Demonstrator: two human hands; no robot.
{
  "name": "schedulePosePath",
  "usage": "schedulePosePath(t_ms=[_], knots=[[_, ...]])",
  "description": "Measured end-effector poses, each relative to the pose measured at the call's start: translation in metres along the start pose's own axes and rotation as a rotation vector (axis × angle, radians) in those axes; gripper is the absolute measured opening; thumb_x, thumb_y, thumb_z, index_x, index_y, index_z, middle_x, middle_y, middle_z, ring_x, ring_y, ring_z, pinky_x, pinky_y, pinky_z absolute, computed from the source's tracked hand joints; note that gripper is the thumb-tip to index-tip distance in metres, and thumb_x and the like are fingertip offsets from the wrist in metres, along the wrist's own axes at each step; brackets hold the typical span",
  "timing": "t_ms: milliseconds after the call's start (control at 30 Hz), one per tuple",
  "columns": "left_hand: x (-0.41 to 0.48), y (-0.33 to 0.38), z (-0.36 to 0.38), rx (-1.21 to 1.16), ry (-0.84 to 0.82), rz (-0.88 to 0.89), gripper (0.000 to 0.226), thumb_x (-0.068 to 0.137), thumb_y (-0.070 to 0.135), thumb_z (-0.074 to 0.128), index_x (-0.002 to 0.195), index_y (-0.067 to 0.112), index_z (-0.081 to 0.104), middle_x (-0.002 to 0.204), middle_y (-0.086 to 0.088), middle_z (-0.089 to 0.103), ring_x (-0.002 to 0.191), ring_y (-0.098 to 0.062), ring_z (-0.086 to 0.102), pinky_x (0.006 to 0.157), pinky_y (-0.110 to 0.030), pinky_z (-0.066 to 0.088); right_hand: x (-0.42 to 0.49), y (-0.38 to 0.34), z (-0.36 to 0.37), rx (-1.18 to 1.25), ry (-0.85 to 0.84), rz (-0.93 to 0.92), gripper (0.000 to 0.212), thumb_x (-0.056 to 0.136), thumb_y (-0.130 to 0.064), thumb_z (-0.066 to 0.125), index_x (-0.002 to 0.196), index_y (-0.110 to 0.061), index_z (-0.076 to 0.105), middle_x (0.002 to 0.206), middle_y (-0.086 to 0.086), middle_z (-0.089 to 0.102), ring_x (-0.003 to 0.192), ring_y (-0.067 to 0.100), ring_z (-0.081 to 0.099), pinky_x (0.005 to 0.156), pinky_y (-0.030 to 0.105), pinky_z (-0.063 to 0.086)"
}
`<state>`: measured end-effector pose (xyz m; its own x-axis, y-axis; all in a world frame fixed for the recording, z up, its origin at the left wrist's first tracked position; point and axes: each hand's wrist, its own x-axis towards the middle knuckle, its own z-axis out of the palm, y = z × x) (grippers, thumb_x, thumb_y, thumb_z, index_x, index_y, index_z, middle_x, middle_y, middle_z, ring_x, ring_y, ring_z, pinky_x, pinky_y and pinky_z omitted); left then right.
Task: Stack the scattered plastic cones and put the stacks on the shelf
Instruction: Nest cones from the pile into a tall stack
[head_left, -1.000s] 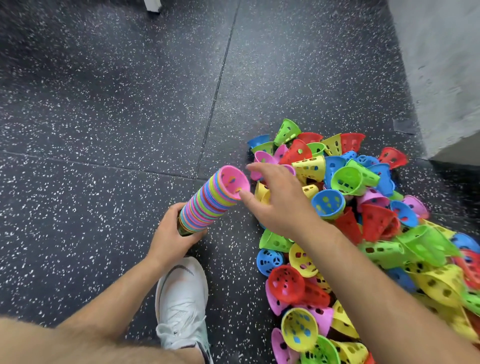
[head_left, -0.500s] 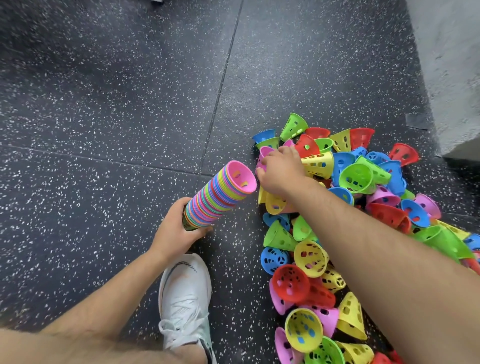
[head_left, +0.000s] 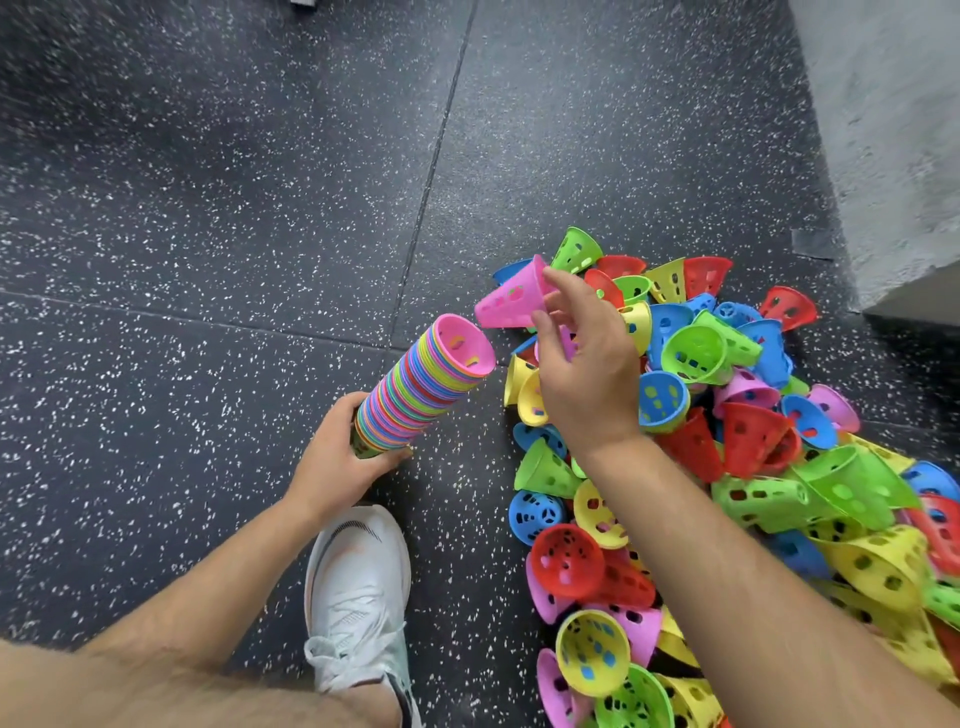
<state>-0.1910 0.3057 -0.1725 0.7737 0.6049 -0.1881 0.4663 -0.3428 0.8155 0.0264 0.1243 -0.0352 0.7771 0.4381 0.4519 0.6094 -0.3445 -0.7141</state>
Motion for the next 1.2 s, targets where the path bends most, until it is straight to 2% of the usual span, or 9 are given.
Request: schedulePosePath(t_ms=[67, 233, 300, 400, 500, 700, 833, 967, 1200], knots=[[0.000, -0.001, 0.000, -0.004, -0.003, 0.005, 0.065, 0.071, 0.048, 0.091, 0.123, 0.045, 0.052, 0.114, 0.020, 0.065, 0.104, -0.005, 0.066, 0.089, -0.039, 0.056, -0.007, -0.008, -0.002, 0.017, 0.060, -0.094, 0.030, 0.093, -0.006, 0.066, 0.123, -0.007, 0.067, 0.101, 0.003, 0.071, 0.089, 0.024, 0.064, 0.085, 0.033, 0.050], [-0.001, 0.000, 0.000, -0.024, -0.007, 0.010, 0.067, 0.067, 0.055, 0.087, 0.122, 0.042, 0.052, 0.114, 0.016, 0.067, 0.107, -0.011, 0.067, 0.095, -0.048, 0.055, -0.023, -0.010, 0.001, 0.035, -0.170, -0.171, 0.027, 0.094, -0.013, 0.066, 0.121, -0.007, 0.068, 0.113, 0.004, 0.070, 0.106, 0.022, 0.063, 0.099, 0.028, 0.046], [-0.001, 0.002, 0.000, -0.023, -0.004, 0.017, 0.067, 0.066, 0.057, 0.087, 0.121, 0.043, 0.052, 0.114, 0.016, 0.067, 0.107, -0.012, 0.067, 0.095, -0.049, 0.055, -0.024, 0.001, -0.004, -0.049, -0.151, -0.087, 0.022, 0.094, -0.012, 0.064, 0.115, -0.008, 0.069, 0.113, 0.005, 0.068, 0.109, 0.024, 0.059, 0.102, 0.025, 0.041], [0.000, 0.003, 0.000, -0.005, -0.016, 0.018, 0.068, 0.066, 0.057, 0.086, 0.123, 0.040, 0.052, 0.116, 0.015, 0.066, 0.108, -0.013, 0.066, 0.095, -0.051, 0.055, -0.018, 0.025, -0.010, -0.325, -0.333, 0.119, 0.027, 0.092, -0.010, 0.055, 0.116, -0.010, 0.068, 0.129, 0.009, 0.058, 0.119, 0.031, 0.047, 0.102, 0.043, 0.042], [-0.001, 0.004, -0.001, 0.023, -0.028, 0.017, 0.070, 0.066, 0.059, 0.084, 0.125, 0.038, 0.052, 0.116, 0.015, 0.065, 0.107, -0.013, 0.066, 0.094, -0.052, 0.055, -0.009, 0.041, -0.010, -0.556, -0.527, 0.261, 0.032, 0.095, -0.023, 0.049, 0.122, -0.015, 0.064, 0.142, 0.013, 0.044, 0.131, 0.033, 0.034, 0.105, 0.046, 0.037], [-0.003, 0.007, -0.001, 0.035, -0.026, 0.017, 0.066, 0.067, 0.058, 0.083, 0.122, 0.041, 0.052, 0.113, 0.019, 0.064, 0.105, -0.009, 0.065, 0.090, -0.050, 0.056, 0.002, 0.055, 0.004, -0.754, -0.656, 0.420, 0.054, 0.099, -0.049, 0.036, 0.132, -0.010, 0.056, 0.139, 0.017, 0.049, 0.132, 0.036, 0.034, 0.109, 0.048, 0.029], [-0.003, 0.008, -0.002, 0.044, -0.021, 0.018, 0.065, 0.067, 0.059, 0.084, 0.121, 0.044, 0.051, 0.113, 0.021, 0.063, 0.105, -0.007, 0.065, 0.089, -0.048, 0.056, -0.001, 0.057, -0.001, -0.695, -0.442, 0.373, 0.059, 0.091, -0.059, 0.054, 0.118, -0.007, 0.059, 0.121, 0.012, 0.059, 0.120, 0.032, 0.046, 0.104, 0.044, 0.036], [-0.002, 0.007, -0.003, 0.057, -0.027, 0.026, 0.064, 0.068, 0.058, 0.084, 0.121, 0.045, 0.050, 0.113, 0.022, 0.063, 0.105, -0.007, 0.065, 0.089, -0.048, 0.057, -0.005, 0.046, -0.019, -0.508, -0.223, 0.283, 0.068, 0.077, -0.057, 0.076, 0.121, -0.008, 0.057, 0.118, 0.007, 0.059, 0.116, 0.029, 0.049, 0.102, 0.037, 0.036], [-0.004, 0.008, -0.001, 0.057, -0.017, 0.045, 0.062, 0.068, 0.053, 0.086, 0.119, 0.049, 0.050, 0.113, 0.019, 0.064, 0.105, -0.006, 0.065, 0.090, -0.043, 0.055, -0.019, -0.003, -0.023, -0.108, -0.001, 0.163, 0.054, 0.080, -0.050, 0.076, 0.111, -0.007, 0.063, 0.103, -0.002, 0.059, 0.101, 0.021, 0.053, 0.091, 0.031, 0.042]])
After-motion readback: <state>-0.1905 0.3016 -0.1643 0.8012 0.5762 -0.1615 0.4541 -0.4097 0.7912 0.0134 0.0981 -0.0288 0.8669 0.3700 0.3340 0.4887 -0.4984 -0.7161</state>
